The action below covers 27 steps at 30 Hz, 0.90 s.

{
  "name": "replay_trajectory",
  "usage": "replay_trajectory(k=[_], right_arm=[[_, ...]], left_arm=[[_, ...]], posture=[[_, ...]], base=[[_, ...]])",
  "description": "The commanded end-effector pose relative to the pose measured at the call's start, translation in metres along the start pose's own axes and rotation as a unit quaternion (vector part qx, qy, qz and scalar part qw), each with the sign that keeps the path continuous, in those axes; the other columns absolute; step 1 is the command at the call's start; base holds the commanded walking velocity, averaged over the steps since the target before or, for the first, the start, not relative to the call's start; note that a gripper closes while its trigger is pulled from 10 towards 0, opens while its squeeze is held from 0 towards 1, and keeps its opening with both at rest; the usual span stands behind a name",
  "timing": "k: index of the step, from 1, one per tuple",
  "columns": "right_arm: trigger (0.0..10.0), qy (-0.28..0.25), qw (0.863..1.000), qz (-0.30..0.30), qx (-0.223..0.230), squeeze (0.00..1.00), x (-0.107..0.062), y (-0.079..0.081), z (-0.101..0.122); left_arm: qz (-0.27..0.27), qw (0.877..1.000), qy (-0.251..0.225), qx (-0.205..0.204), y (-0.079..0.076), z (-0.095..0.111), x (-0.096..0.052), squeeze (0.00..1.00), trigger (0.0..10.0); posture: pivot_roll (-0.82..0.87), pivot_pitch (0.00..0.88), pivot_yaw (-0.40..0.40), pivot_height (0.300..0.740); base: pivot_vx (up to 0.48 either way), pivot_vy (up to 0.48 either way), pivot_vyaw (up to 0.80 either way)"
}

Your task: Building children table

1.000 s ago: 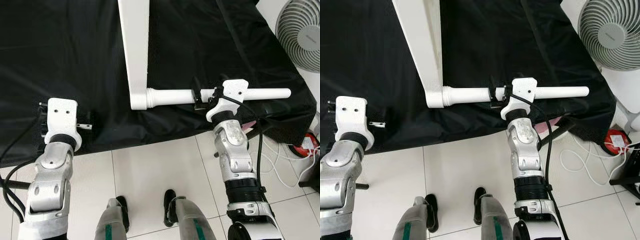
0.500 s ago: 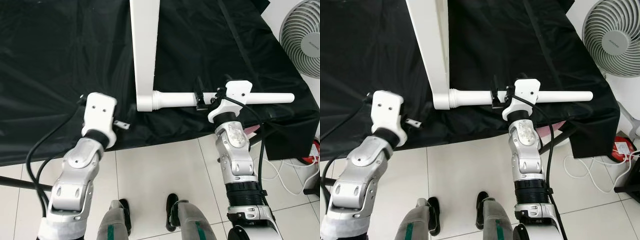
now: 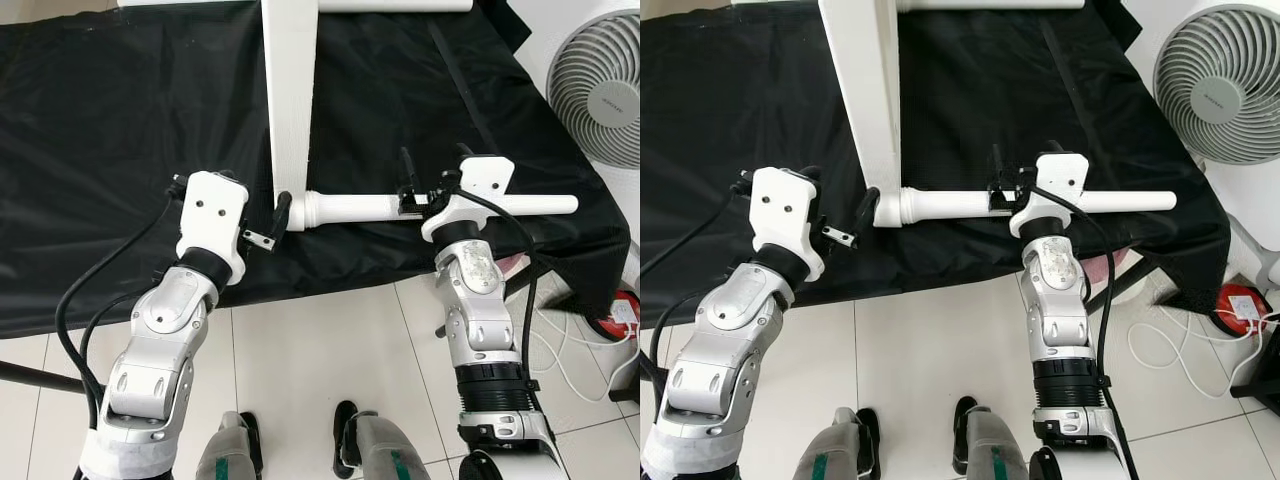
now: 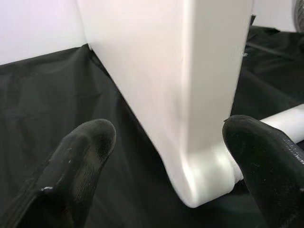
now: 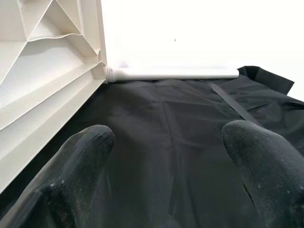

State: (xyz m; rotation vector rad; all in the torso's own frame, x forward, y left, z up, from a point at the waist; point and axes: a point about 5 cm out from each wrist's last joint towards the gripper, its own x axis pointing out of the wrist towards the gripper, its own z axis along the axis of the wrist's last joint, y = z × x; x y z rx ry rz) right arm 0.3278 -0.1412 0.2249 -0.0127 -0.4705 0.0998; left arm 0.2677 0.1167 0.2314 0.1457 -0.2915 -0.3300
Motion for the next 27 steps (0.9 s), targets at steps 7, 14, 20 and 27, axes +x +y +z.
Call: replay_trajectory(k=[7,14,20,27], right_arm=[[10.0,0.003,1.000,-0.009,0.000,1.00,0.000,-0.004,0.000],[10.0,0.002,1.000,-0.018,0.002,1.00,-0.001,-0.005,0.000],[10.0,0.000,1.000,-0.024,0.001,1.00,-0.001,-0.007,0.002],[10.0,-0.001,1.000,-0.029,-0.001,1.00,0.000,-0.010,0.003]], left_arm=[[-0.011,1.000,0.017,-0.015,-0.012,-0.007,0.012,0.00,10.0],[0.000,0.999,0.025,-0.025,-0.016,-0.008,0.028,0.00,10.0],[0.022,0.998,0.055,-0.023,-0.016,-0.018,0.035,0.00,10.0],[0.038,0.996,0.076,-0.030,-0.020,-0.024,0.043,0.00,10.0]], posture=[[-0.05,0.167,0.015,0.740],[-0.07,0.155,0.022,0.740],[-0.08,0.153,0.026,0.740],[-0.09,0.153,0.020,0.740]], base=[[0.000,0.000,0.00],[0.000,0.000,0.00],[0.000,0.000,0.00],[0.000,0.000,0.00]])
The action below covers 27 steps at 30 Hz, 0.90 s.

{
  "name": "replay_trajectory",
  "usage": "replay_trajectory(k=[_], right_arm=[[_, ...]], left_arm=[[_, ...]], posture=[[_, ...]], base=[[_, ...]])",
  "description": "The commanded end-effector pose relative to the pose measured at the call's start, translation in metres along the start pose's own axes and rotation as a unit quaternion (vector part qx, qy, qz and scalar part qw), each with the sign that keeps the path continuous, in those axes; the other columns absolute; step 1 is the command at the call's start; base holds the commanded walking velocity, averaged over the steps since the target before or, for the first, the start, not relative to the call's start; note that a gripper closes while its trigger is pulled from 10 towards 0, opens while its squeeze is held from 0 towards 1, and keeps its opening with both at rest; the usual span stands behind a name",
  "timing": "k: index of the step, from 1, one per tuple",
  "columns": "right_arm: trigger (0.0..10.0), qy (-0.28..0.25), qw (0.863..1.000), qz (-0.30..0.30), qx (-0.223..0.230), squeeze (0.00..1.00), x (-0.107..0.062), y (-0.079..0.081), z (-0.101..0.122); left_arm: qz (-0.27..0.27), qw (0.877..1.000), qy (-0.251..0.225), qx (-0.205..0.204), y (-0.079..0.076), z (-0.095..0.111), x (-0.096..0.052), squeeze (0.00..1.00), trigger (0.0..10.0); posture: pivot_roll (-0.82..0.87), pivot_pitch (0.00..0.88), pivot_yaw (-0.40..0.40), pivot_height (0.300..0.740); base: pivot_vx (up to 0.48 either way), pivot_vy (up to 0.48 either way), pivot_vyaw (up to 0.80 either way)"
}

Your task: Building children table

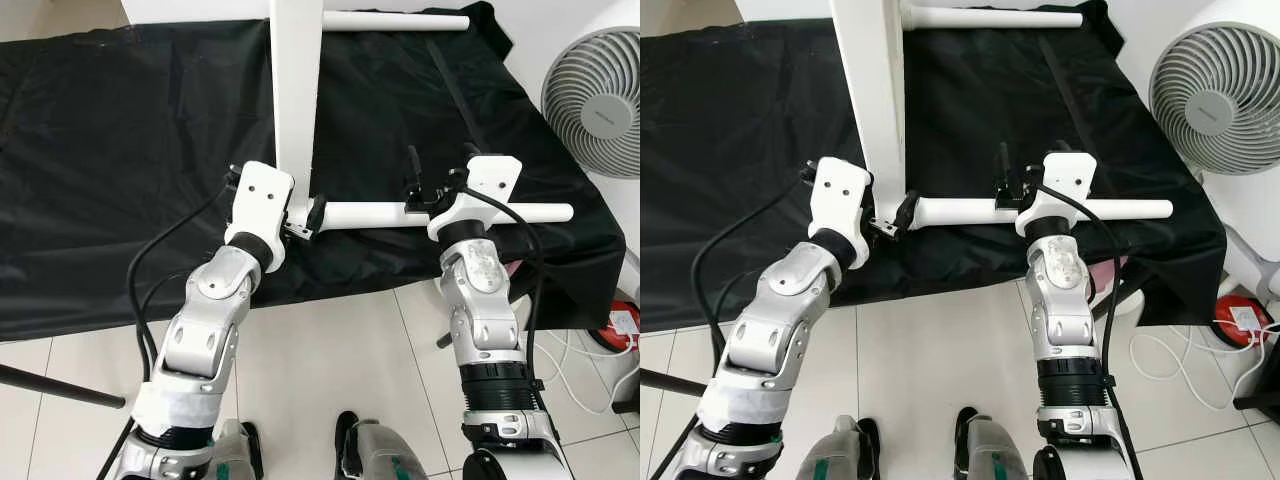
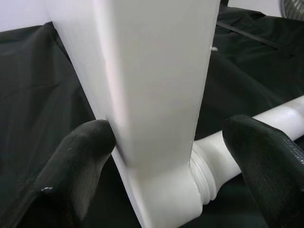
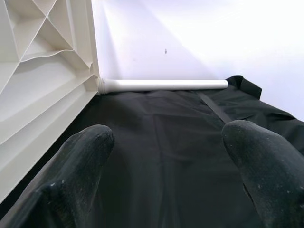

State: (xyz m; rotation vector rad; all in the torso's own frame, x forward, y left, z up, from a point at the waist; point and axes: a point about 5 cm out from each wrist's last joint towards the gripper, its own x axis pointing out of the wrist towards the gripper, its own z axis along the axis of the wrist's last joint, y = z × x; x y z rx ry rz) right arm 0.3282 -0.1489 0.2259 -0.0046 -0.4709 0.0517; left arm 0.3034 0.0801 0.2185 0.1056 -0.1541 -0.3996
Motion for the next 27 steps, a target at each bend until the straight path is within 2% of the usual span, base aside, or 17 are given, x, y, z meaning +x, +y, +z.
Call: replay_trajectory(k=[1,5,9,14,17,18,22,27], right_arm=[[10.0,0.000,1.000,-0.006,0.000,1.00,0.000,-0.002,0.002],[10.0,0.000,1.000,-0.006,0.000,1.00,-0.001,-0.002,0.002],[10.0,0.001,1.000,-0.008,0.000,1.00,0.000,-0.003,0.003],[10.0,0.001,1.000,-0.011,0.000,1.00,0.001,-0.004,0.003],[10.0,0.001,1.000,-0.015,0.001,1.00,0.001,-0.004,0.002],[10.0,0.002,1.000,-0.017,0.001,1.00,0.001,-0.005,0.002],[10.0,0.004,1.000,-0.019,0.000,1.00,0.000,-0.005,0.002],[10.0,0.005,1.000,-0.021,0.001,1.00,0.000,-0.005,0.001]], left_arm=[[0.082,0.996,0.017,-0.003,0.004,-0.004,0.005,0.00,10.0],[0.097,0.995,0.024,-0.007,0.001,-0.005,0.011,0.00,10.0],[0.135,0.990,0.038,-0.003,0.002,-0.007,0.020,0.00,10.0],[0.157,0.987,0.033,-0.005,0.002,-0.004,0.026,0.00,10.0],[0.193,0.981,0.023,-0.011,0.004,0.001,0.030,0.00,10.0],[0.195,0.980,0.015,-0.026,-0.002,0.005,0.034,0.00,10.0],[0.200,0.979,0.005,-0.033,-0.012,0.009,0.037,0.00,10.0],[0.219,0.974,-0.033,-0.047,-0.015,0.021,0.039,0.00,10.0]], posture=[[-0.09,0.153,0.018,0.740],[-0.10,0.152,0.017,0.740],[-0.10,0.156,0.016,0.740],[-0.10,0.158,0.017,0.740],[-0.10,0.158,0.018,0.740],[-0.10,0.160,0.019,0.740],[-0.10,0.162,0.021,0.740],[-0.10,0.165,0.021,0.740]], base=[[0.000,0.000,0.00],[0.000,0.000,0.00],[0.000,0.000,0.00],[0.000,0.000,0.00],[0.000,0.000,0.00],[0.000,0.000,0.00],[0.000,0.000,0.00],[0.000,0.000,0.00]])
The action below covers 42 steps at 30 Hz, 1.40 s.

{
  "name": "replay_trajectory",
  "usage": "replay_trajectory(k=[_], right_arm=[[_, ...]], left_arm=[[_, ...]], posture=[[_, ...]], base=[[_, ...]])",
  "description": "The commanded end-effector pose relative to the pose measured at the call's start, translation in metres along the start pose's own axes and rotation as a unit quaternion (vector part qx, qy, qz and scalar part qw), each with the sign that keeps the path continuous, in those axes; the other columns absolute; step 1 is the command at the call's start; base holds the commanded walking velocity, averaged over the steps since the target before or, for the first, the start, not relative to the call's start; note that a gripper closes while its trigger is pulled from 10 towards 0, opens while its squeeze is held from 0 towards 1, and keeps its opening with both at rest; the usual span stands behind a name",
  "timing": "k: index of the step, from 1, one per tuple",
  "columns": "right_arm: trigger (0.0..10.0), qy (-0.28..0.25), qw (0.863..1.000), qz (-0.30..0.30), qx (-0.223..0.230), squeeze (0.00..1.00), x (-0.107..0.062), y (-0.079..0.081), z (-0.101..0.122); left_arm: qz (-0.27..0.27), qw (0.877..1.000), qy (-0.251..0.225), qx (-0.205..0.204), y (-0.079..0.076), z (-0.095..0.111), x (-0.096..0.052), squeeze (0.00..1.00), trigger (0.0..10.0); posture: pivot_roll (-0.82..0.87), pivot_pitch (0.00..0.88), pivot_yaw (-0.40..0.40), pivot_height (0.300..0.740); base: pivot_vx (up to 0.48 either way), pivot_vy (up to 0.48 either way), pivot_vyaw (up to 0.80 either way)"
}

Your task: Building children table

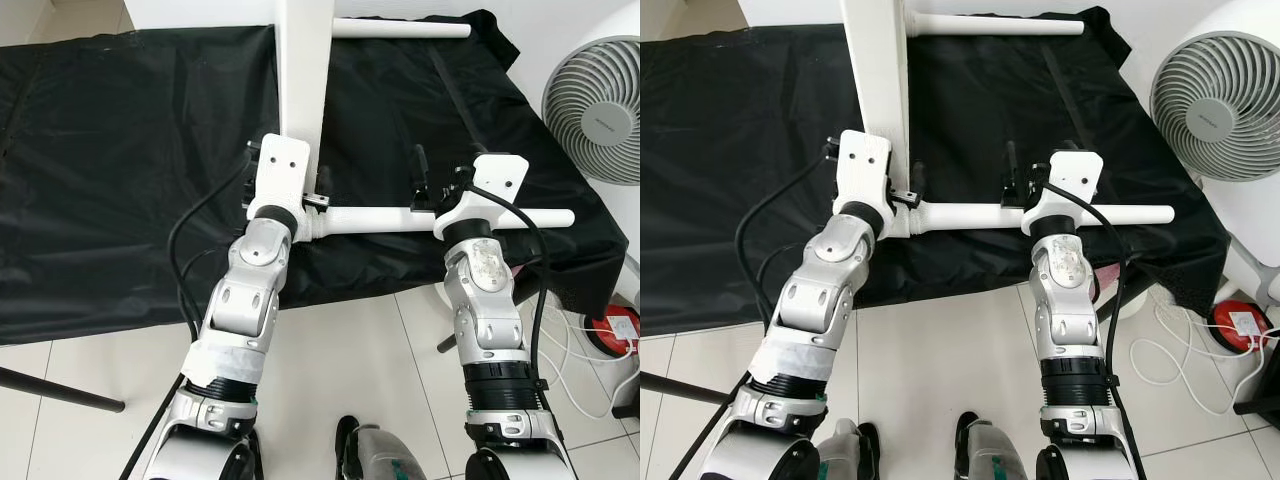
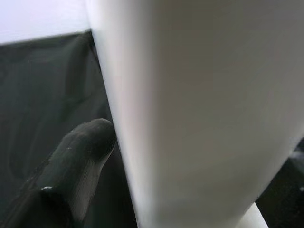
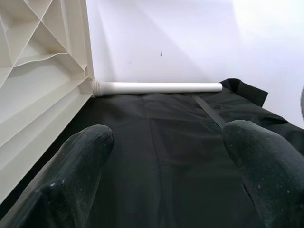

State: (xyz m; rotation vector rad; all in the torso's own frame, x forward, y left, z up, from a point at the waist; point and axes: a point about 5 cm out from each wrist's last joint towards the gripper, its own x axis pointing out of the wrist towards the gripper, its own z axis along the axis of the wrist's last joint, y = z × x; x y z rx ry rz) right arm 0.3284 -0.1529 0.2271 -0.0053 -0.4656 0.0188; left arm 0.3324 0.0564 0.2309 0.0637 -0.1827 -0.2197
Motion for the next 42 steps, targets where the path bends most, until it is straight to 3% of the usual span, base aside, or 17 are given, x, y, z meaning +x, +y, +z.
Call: replay_trajectory(k=[1,16,27,38,39,40,41,42], right_arm=[[10.0,0.003,1.000,-0.006,0.005,1.00,0.000,-0.001,0.000],[10.0,0.005,1.000,-0.005,0.008,1.00,-0.001,0.002,0.000],[10.0,0.009,1.000,-0.008,0.007,1.00,-0.002,0.001,-0.001],[10.0,0.010,1.000,-0.010,0.008,1.00,-0.002,0.002,-0.001],[10.0,0.010,1.000,-0.011,0.009,1.00,-0.002,0.001,-0.001],[10.0,0.010,1.000,-0.011,0.009,1.00,-0.002,0.001,-0.001],[10.0,0.010,1.000,-0.012,0.009,1.00,-0.002,0.001,-0.001],[10.0,0.010,1.000,-0.012,0.009,1.00,-0.002,0.001,-0.001]], left_arm=[[0.133,0.990,-0.029,-0.036,-0.007,0.015,0.001,0.00,10.0],[0.198,0.974,-0.096,-0.054,-0.005,0.036,0.001,0.00,10.0],[0.233,0.967,-0.088,-0.053,-0.014,0.041,0.011,0.00,10.0],[0.290,0.953,-0.069,-0.049,-0.006,0.040,0.016,0.00,10.0],[0.306,0.949,-0.063,-0.044,-0.002,0.038,0.016,0.00,3.0],[0.306,0.949,-0.063,-0.044,-0.002,0.038,0.016,0.00,3.0],[0.315,0.946,-0.059,-0.040,0.000,0.037,0.016,0.00,0.0],[0.315,0.946,-0.059,-0.040,0.000,0.037,0.016,0.00,0.0]], posture=[[-0.10,0.165,0.021,0.740],[-0.10,0.177,0.011,0.740],[-0.11,0.184,0.012,0.740],[-0.11,0.186,0.018,0.740],[-0.11,0.186,0.018,0.740],[-0.11,0.186,0.018,0.740],[-0.11,0.186,0.018,0.740],[-0.11,0.186,0.018,0.740]], base=[[0.000,0.000,0.00],[0.000,0.000,0.00],[0.000,0.000,0.00],[0.000,0.000,0.00],[0.000,0.000,0.00],[0.000,0.000,0.00],[0.000,0.000,0.00],[0.000,0.000,0.00]])
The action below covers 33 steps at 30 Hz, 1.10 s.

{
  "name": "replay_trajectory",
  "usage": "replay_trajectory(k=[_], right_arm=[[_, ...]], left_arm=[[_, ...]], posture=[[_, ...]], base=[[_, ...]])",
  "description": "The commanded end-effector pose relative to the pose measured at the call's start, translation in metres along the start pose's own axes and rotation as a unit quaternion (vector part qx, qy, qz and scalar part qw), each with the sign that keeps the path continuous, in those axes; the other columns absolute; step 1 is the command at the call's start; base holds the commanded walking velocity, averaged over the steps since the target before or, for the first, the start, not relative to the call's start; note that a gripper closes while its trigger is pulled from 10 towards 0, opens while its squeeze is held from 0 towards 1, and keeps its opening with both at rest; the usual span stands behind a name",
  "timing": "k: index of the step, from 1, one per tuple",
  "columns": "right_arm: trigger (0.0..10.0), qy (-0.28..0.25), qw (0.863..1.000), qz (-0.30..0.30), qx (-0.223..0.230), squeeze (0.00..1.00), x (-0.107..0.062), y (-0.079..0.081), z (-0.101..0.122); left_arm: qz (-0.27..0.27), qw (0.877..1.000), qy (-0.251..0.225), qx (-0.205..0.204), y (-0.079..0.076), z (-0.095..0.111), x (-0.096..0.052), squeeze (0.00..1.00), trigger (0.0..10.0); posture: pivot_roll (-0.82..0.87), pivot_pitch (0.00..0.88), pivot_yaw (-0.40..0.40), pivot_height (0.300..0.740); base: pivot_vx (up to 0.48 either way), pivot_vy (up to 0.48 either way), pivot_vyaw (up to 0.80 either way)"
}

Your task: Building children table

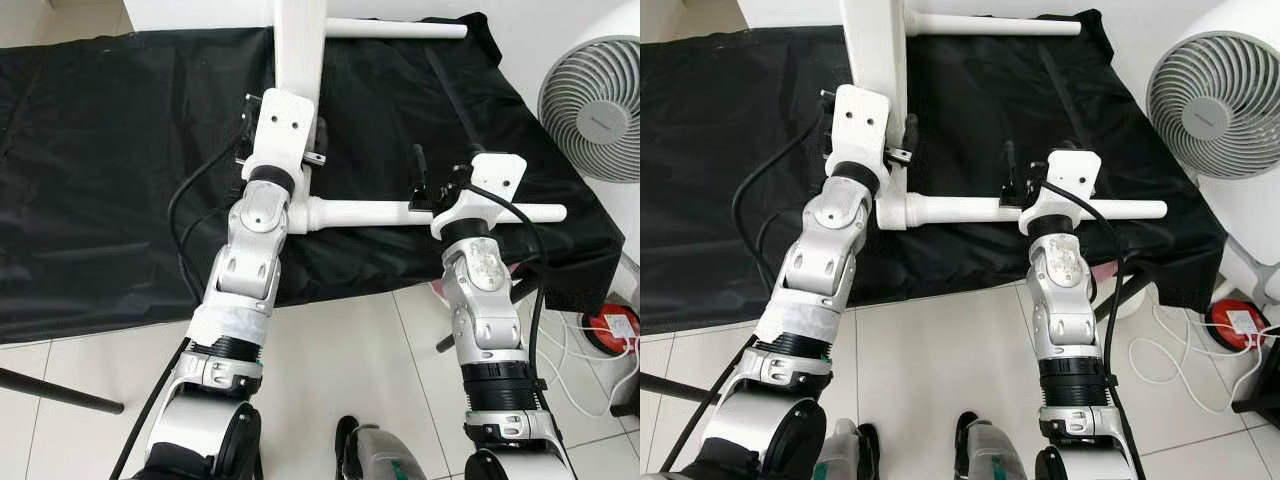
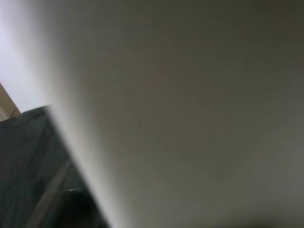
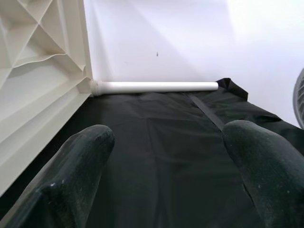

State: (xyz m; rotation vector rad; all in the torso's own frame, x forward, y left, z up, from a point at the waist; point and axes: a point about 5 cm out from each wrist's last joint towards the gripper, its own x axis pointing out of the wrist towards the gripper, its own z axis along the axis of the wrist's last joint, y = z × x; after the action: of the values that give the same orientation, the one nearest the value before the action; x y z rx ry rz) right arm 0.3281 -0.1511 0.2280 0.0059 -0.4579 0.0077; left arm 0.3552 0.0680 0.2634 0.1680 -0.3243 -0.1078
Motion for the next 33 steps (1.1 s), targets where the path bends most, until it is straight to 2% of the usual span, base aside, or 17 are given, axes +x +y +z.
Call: replay_trajectory(k=[1,12,14,17,20,21,23,24,27,28,31,33], right_arm=[[10.0,0.006,1.000,-0.005,0.004,1.00,-0.003,-0.001,-0.002],[10.0,0.008,1.000,-0.006,0.005,1.00,-0.003,-0.001,-0.002],[10.0,0.009,1.000,-0.006,0.006,1.00,-0.003,0.000,-0.002],[10.0,0.009,1.000,-0.006,0.006,1.00,-0.003,0.000,-0.002],[10.0,0.011,1.000,-0.006,0.007,1.00,-0.004,0.000,-0.003],[10.0,0.011,1.000,-0.006,0.007,1.00,-0.004,0.000,-0.003],[10.0,0.012,1.000,-0.004,0.007,1.00,-0.003,0.000,-0.004],[10.0,0.012,1.000,-0.004,0.007,1.00,-0.003,0.000,-0.004],[10.0,0.012,1.000,-0.002,0.008,1.00,-0.003,0.001,-0.004],[10.0,0.012,1.000,-0.002,0.008,1.00,-0.003,0.001,-0.004],[10.0,0.012,1.000,-0.002,0.007,1.00,-0.003,0.001,-0.004],[10.0,0.011,1.000,-0.003,0.007,1.00,-0.003,0.000,-0.004]], left_arm=[[0.280,0.956,0.029,-0.077,-0.015,0.011,-0.009,0.00,0.0],[0.320,0.945,0.037,-0.044,0.002,0.006,-0.011,0.00,0.0],[0.331,0.943,0.036,-0.030,0.014,0.004,-0.013,0.00,0.0],[0.335,0.941,0.034,-0.024,0.020,0.002,-0.014,0.00,0.0],[0.344,0.939,0.023,0.009,0.041,-0.001,-0.019,0.00,0.0],[0.344,0.939,0.023,0.009,0.041,-0.001,-0.019,0.00,0.0],[0.317,0.948,0.010,0.034,0.047,-0.001,-0.021,0.00,0.0],[0.317,0.948,0.010,0.034,0.047,-0.001,-0.021,0.00,0.0],[0.258,0.964,-0.011,0.061,0.039,-0.001,-0.029,0.00,0.0],[0.258,0.964,-0.011,0.061,0.039,-0.001,-0.029,0.00,0.0],[0.223,0.972,-0.006,0.073,0.024,-0.010,-0.039,0.00,0.0],[0.224,0.972,0.000,0.070,0.025,-0.013,-0.041,0.00,0.0]], posture=[[-0.11,0.187,0.018,0.740],[-0.10,0.187,0.013,0.740],[-0.10,0.187,0.013,0.740],[-0.10,0.185,0.015,0.740],[-0.09,0.182,0.010,0.740],[-0.09,0.182,0.010,0.740],[-0.08,0.180,0.008,0.740],[-0.08,0.180,0.008,0.740],[-0.08,0.180,0.006,0.740],[-0.08,0.180,0.006,0.740],[-0.08,0.177,0.009,0.740],[-0.08,0.174,0.013,0.740]], base=[[0.000,0.000,0.00],[0.000,0.000,0.00],[0.000,0.000,0.00],[0.000,0.000,0.00],[0.000,0.000,0.00],[0.000,0.000,0.00],[0.000,0.000,0.00],[0.000,0.000,0.00],[0.000,0.000,0.00],[0.000,0.000,0.00],[0.000,0.000,0.00],[0.000,0.000,0.00]])
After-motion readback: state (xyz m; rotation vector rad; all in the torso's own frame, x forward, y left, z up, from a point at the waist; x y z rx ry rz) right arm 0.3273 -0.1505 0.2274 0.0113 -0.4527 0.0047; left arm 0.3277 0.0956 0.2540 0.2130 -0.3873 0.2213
